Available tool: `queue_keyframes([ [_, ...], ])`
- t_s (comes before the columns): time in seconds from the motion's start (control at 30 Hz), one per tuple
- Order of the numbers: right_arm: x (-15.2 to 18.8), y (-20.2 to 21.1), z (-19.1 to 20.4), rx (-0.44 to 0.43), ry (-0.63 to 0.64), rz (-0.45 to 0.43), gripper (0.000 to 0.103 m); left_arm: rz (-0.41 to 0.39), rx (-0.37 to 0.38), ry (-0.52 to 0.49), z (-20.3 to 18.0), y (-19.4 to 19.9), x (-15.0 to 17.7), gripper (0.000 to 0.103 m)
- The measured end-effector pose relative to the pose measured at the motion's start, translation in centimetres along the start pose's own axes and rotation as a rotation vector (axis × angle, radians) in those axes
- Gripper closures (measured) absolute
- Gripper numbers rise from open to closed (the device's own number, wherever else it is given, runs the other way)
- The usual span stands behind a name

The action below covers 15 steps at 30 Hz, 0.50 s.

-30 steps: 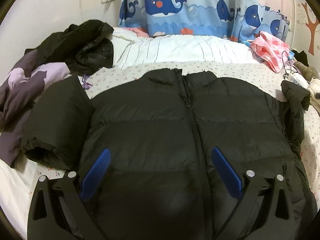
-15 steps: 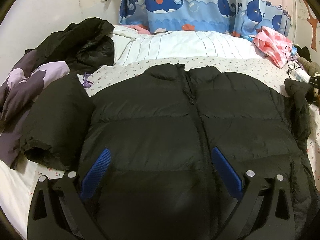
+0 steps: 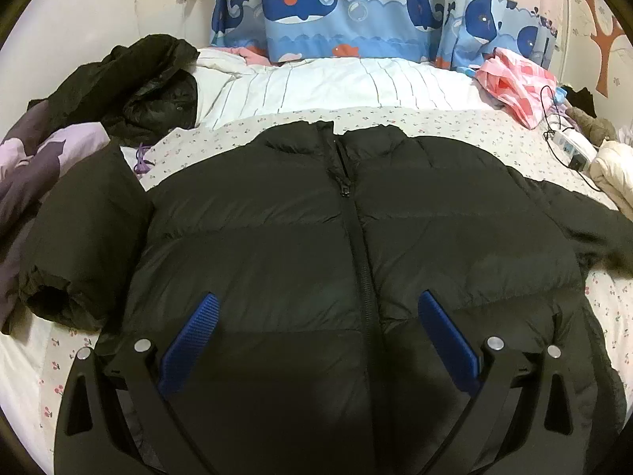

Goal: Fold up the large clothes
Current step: 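Grasp the black jacket's sleeve cuff with the right tool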

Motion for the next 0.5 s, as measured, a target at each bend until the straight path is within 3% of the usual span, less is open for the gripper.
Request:
queue_keyframes([
  [0.1,-1.1,0.5,0.6,-0.098,-0.008,-0.016,0.029,-0.001,0.002,0.013,0.4,-0.1,0.0,0.006],
  [0.17,-1.7,0.0,1.5,-0.097,-0.004,-0.042,0.027,0.003,0.006,0.02,0.4,-0.3,-0.1,0.006],
  [0.2,-2.1,-0.3,2.2,-0.08,0.024,-0.057,0.032,0.008,0.011,0.028,0.5,-0.4,-0.1,0.006],
  [0.23,-2.2,-0.6,3.1,-0.05,0.064,-0.066,0.059,0.011,0.02,0.037,0.5,-0.5,-0.2,0.006],
  [0.27,-2.3,-1.0,4.5,0.008,0.099,-0.061,0.094,0.012,0.033,0.043,0.3,-0.6,-0.2,0.006],
  [0.3,-2.5,-1.3,6.3,0.082,0.148,-0.074,0.098,0.011,0.043,0.046,0.2,-0.5,-0.2,0.006],
  [0.33,-2.8,-1.1,8.6,0.076,0.196,-0.096,0.099,0.003,0.053,0.047,0.1,-0.4,-0.3,0.006],
  [0.43,-1.7,1.3,18.3,-0.009,0.419,-0.236,0.1,-0.023,0.05,0.044,-0.1,0.2,-0.5,0.006],
  [0.5,-1.5,2.7,21.5,-0.055,0.47,-0.314,0.1,-0.027,0.052,0.044,-0.3,0.3,-0.6,0.006],
])
Point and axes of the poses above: each gripper's, at about its wrist camera, not at the fingertips, and y roughly against the way its jaws point, z to its left, x to its underside, the point moved 9 cm from there along -y, roughly the way its jaws point, and after that the axes turned 14 degrees about z, right-handed, at the moved point
